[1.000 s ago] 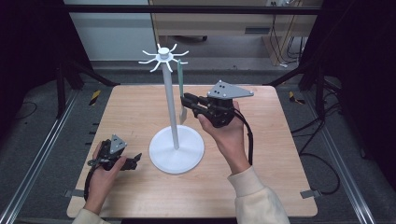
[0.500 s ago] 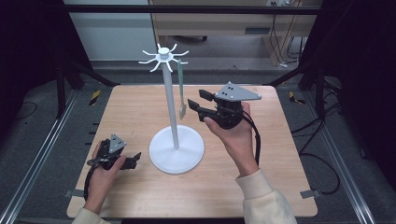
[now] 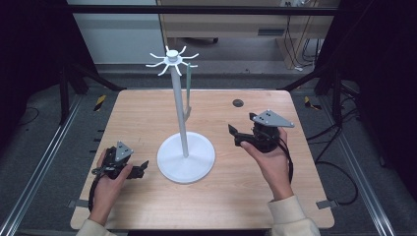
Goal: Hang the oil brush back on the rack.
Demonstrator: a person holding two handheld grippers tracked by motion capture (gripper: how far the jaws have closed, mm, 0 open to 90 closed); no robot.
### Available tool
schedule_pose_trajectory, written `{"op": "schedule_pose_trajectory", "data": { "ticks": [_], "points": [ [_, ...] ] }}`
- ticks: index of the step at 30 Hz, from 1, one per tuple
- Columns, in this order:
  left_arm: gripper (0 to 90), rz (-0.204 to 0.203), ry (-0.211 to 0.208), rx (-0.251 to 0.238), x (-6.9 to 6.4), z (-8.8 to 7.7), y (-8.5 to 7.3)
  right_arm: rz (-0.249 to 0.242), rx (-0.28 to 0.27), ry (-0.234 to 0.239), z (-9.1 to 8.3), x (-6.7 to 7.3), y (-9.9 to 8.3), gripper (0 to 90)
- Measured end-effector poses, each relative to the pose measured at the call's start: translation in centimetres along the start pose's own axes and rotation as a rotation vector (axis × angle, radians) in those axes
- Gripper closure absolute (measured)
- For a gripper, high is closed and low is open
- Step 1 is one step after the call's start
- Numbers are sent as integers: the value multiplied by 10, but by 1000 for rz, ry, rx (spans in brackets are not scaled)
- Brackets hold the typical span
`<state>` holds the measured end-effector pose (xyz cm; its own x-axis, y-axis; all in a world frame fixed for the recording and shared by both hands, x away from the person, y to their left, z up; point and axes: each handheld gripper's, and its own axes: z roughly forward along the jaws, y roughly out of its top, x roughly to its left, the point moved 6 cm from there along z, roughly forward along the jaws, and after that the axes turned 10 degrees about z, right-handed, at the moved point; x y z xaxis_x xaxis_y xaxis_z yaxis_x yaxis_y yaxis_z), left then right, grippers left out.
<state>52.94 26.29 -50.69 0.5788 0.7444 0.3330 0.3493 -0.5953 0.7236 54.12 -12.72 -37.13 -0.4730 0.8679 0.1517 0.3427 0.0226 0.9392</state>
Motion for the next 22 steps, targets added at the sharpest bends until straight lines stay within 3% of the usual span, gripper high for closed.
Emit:
{"op": "schedule_pose_trajectory", "data": {
  "ticks": [3,6,10,17,22],
  "points": [
    [30,-3,3,-3,0,0,0,3,22,-18,1,-8,-11,150],
    [30,-5,3,-6,1,-1,0,11,80,-58,3,-23,-32,128],
    [30,-5,2,-9,1,0,1,-13,144,-111,6,-34,-50,119],
    [30,-5,3,-13,1,-1,2,15,253,-92,16,-43,-92,105],
    [29,-7,3,-15,2,0,1,37,286,-101,21,-47,-103,159]
  ]
}}
